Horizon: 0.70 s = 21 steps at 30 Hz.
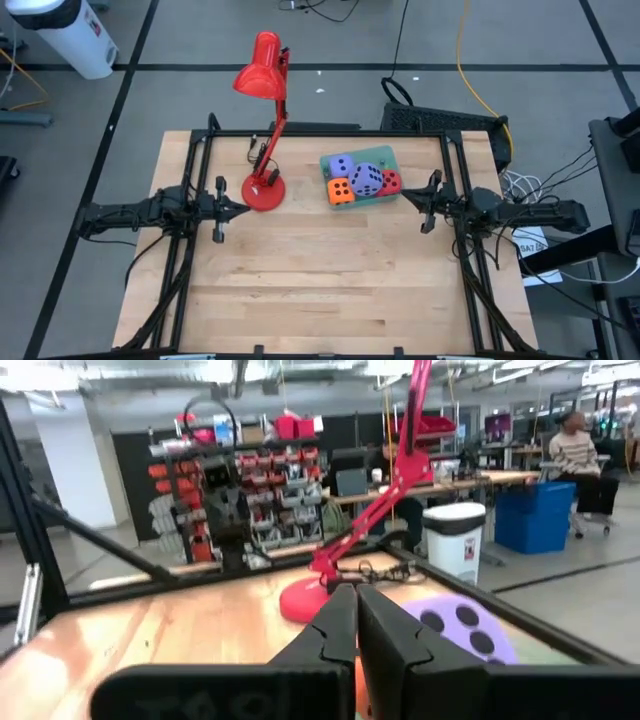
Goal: Pick & Place Dice
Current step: Return to Home Position
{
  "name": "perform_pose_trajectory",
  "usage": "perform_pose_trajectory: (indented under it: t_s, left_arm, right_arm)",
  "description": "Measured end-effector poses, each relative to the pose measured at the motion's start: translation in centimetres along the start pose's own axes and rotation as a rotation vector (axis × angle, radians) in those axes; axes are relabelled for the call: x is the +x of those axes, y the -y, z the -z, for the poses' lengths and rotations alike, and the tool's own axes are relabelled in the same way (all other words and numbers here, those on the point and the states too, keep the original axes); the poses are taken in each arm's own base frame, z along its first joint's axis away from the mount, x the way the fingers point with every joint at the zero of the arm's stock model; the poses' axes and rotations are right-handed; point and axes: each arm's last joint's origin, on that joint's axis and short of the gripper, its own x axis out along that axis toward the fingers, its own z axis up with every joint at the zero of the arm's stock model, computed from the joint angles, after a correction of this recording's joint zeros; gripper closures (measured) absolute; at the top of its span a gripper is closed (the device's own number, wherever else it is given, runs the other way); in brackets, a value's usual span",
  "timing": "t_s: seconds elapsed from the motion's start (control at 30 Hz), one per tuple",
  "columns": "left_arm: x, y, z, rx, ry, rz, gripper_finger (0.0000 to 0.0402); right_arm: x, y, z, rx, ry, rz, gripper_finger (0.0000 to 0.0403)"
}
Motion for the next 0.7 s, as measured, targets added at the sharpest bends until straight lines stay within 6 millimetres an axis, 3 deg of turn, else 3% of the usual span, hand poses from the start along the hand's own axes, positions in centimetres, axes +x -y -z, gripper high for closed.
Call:
perform_pose_trajectory:
  t_s: [0.33, 0.7]
  left_arm:
    - [-0.03, -0.37, -0.03, 0.004, -0.011, -0.126, 0.0395]
    - [-0.02, -0.42, -0.27, -0.009, 0.02, -0.136, 0.0394]
  right_arm:
    - [-0.23, 0.01, -0.3, 0.011, 0.031, -0.006, 0.0399]
    - [-0.18, 0.01, -0.16, 0.035, 0.017, -0.005, 0.0399]
